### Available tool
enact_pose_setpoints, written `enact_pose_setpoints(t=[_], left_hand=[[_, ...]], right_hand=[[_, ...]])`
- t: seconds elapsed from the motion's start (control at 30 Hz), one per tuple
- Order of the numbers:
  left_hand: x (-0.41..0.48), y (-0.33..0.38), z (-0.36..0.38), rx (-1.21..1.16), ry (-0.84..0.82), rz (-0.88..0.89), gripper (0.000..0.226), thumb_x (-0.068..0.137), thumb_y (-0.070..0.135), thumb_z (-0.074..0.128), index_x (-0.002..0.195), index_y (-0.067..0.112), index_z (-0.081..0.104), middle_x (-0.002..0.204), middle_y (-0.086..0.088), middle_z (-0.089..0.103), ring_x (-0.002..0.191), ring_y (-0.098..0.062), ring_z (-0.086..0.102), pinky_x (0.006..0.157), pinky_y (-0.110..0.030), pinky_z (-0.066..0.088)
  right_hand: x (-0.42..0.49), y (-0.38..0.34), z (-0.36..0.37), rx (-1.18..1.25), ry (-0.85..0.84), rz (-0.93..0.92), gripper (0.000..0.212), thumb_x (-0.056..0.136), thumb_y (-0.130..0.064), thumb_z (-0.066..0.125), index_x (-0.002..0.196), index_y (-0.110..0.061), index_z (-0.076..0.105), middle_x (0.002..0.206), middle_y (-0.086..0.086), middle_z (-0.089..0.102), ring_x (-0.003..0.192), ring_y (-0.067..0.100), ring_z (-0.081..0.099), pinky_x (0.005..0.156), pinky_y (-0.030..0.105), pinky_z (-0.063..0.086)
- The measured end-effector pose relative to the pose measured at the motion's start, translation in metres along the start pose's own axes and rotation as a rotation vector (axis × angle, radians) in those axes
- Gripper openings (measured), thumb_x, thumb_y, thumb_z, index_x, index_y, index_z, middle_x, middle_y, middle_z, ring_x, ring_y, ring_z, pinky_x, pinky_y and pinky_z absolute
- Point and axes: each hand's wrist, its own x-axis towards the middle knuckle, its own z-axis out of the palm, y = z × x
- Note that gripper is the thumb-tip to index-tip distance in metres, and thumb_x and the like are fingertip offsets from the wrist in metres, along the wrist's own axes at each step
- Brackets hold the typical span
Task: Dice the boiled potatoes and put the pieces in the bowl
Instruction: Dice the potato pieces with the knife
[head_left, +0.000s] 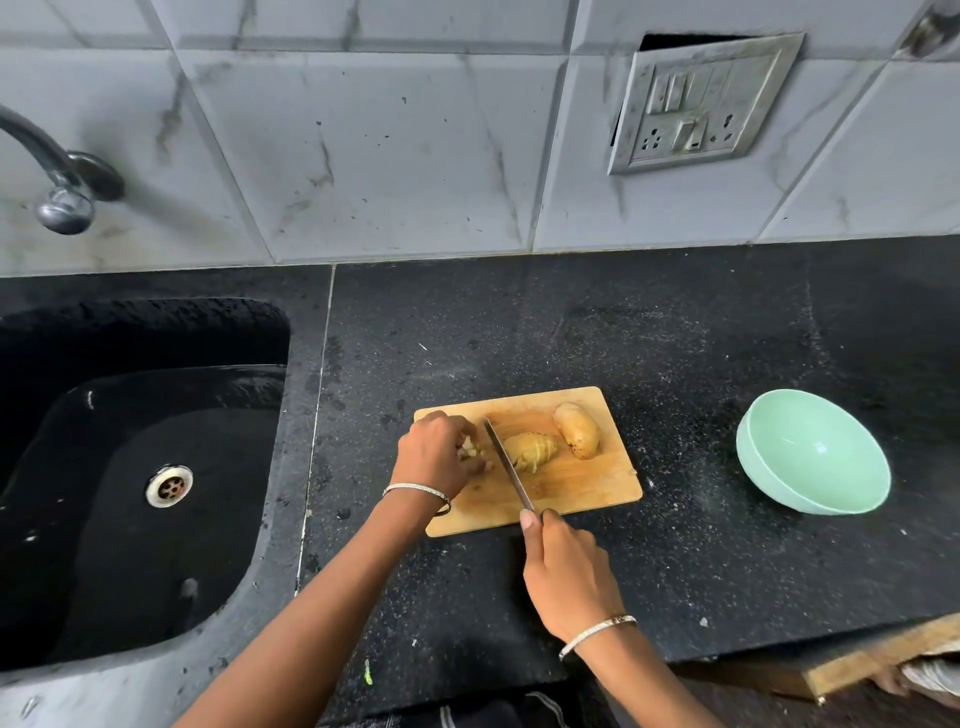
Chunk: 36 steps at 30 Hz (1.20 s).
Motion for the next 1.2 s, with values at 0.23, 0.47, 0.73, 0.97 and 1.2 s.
enact_pose_setpoints(t=[0.23, 0.47, 0.73, 0.97, 1.2], left_hand=[[-0.009, -0.002, 0.001, -0.020, 0.026, -0.051, 0.012, 0.077, 0.017, 0.075, 0.087, 0.024, 0.073, 0.092, 0.003, 0.066, 0.090, -0.018, 0.061, 0.072, -0.027, 0.046], [-0.026, -0.023, -0.005, -0.171, 0.129, -0.103, 0.013, 0.075, 0.020, 0.079, 0.079, 0.024, 0.067, 0.065, 0.015, 0.067, 0.071, -0.003, 0.065, 0.065, -0.022, 0.048], [-0.022, -0.012, -0.004, -0.151, 0.207, -0.029, 0.005, 0.085, 0.024, 0.069, 0.083, 0.028, 0.068, 0.081, 0.011, 0.071, 0.081, -0.013, 0.067, 0.071, -0.030, 0.052], [-0.010, 0.019, 0.019, -0.145, 0.075, 0.082, 0.038, 0.071, 0.033, 0.081, 0.104, 0.025, 0.065, 0.101, 0.008, 0.068, 0.093, -0.014, 0.062, 0.072, -0.026, 0.042], [-0.002, 0.024, 0.029, -0.225, 0.103, 0.057, 0.030, 0.065, 0.028, 0.085, 0.088, 0.025, 0.066, 0.079, 0.011, 0.067, 0.081, -0.012, 0.064, 0.074, -0.030, 0.051]], right_hand=[[0.003, -0.006, 0.006, -0.030, -0.051, 0.004, 0.038, 0.104, -0.044, 0.024, 0.106, -0.018, 0.052, 0.100, 0.010, 0.065, 0.096, 0.036, 0.063, 0.065, 0.036, 0.038], [0.002, -0.004, 0.019, 0.040, -0.146, -0.079, 0.043, 0.102, -0.049, 0.023, 0.097, -0.019, 0.054, 0.094, 0.005, 0.067, 0.092, 0.032, 0.062, 0.075, 0.042, 0.046], [0.010, 0.010, -0.002, 0.050, -0.021, -0.054, 0.043, 0.101, -0.053, 0.024, 0.096, -0.025, 0.056, 0.093, 0.000, 0.068, 0.092, 0.028, 0.062, 0.076, 0.041, 0.047], [0.011, 0.029, -0.027, 0.140, 0.065, 0.040, 0.041, 0.103, -0.047, 0.032, 0.094, -0.020, 0.061, 0.086, -0.010, 0.066, 0.091, 0.026, 0.062, 0.075, 0.037, 0.043], [0.008, 0.032, -0.024, 0.148, -0.039, 0.015, 0.040, 0.103, -0.046, 0.034, 0.095, -0.021, 0.064, 0.081, -0.018, 0.060, 0.094, 0.020, 0.062, 0.079, 0.036, 0.044]])
